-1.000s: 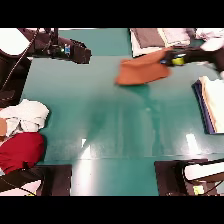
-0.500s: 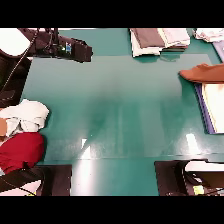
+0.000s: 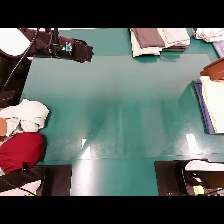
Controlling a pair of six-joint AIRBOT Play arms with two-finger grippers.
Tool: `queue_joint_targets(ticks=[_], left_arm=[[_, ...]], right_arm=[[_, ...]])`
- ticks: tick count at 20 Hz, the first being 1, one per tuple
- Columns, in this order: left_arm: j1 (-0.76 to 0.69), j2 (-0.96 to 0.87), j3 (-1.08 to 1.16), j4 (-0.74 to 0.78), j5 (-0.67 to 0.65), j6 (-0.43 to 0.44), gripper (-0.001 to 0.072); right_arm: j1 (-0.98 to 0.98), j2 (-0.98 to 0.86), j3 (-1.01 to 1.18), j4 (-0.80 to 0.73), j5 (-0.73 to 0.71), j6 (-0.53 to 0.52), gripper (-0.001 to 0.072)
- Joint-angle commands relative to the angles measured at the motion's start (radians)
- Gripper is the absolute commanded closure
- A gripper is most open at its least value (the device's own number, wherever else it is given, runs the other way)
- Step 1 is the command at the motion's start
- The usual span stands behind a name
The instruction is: Fold the shirts.
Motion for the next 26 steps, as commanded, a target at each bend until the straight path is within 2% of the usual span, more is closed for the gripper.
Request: queue_joint_targets(ticks=[1,7,10,13,14,15,16,17,21,24,26], left_arm=[[0.000,0.000,0.000,0.000,-0.012,0.000,0.0685],[0.000,0.000,0.000,0.000,-0.032,0.001,0.0684],[0.000,0.000,0.000,0.001,-0.032,0.001,0.0684],[0.000,0.000,0.000,0.001,-0.032,0.004,0.0684],[0.000,0.000,0.000,0.001,-0.032,0.007,0.0684],[0.000,0.000,0.000,0.000,-0.032,0.009,0.0684],[0.000,0.000,0.000,0.000,-0.032,0.010,0.0684],[0.000,0.000,0.000,0.000,-0.031,0.009,0.0684],[0.000,0.000,0.000,0.000,-0.030,0.010,0.0683],[0.000,0.000,0.000,0.001,-0.027,0.009,0.0684],[0.000,0.000,0.000,0.002,-0.029,0.009,0.0684]], right_arm=[[-0.002,0.010,0.036,-0.061,0.068,0.012,0.0695],[-0.050,0.129,-0.174,-0.274,0.153,0.013,0.0695],[-0.111,0.222,-0.344,-0.412,0.189,0.012,0.0694],[-0.174,0.304,-0.518,-0.467,0.192,0.011,0.0669],[-0.196,0.324,-0.567,-0.467,0.189,0.010,0.0492],[-0.218,0.340,-0.609,-0.467,0.184,0.010,0.0252],[-0.242,0.352,-0.639,-0.467,0.187,0.011,0.0102],[-0.265,0.358,-0.649,-0.467,0.203,0.011,0.0075],[-0.258,0.400,-0.581,-0.396,0.224,0.012,0.0076],[-0.108,0.451,-0.516,-0.188,0.175,0.012,0.0077],[0.068,0.483,-0.489,-0.114,0.154,0.012,0.0077]])
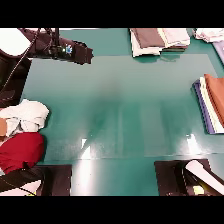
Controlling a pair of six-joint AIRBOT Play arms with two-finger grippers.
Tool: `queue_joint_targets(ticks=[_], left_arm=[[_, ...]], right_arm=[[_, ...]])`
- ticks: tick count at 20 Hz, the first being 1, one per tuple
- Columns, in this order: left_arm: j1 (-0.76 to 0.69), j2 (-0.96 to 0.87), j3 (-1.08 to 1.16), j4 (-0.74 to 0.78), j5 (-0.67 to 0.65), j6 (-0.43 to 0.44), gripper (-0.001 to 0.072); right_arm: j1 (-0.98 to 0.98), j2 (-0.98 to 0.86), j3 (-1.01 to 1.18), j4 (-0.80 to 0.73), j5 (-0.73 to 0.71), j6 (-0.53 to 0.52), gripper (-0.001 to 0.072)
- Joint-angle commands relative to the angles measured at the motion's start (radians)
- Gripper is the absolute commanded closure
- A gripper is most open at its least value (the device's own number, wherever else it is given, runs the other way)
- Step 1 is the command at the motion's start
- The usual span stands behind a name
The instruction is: Fold the shirts.
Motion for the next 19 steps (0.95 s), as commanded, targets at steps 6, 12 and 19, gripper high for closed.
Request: queue_joint_targets(ticks=[6,12,19], left_arm=[[0.000,0.000,0.000,0.000,0.002,0.000,0.0683],[0.000,0.000,0.000,0.000,0.050,0.000,0.0684],[0.000,0.000,0.000,0.000,0.061,0.000,0.0683]], right_arm=[[0.748,0.070,0.045,0.133,-0.054,0.000,0.0087],[1.074,-0.002,0.045,0.133,-0.060,-0.001,0.0694],[1.141,-0.041,0.045,0.137,-0.053,0.000,0.0694]])
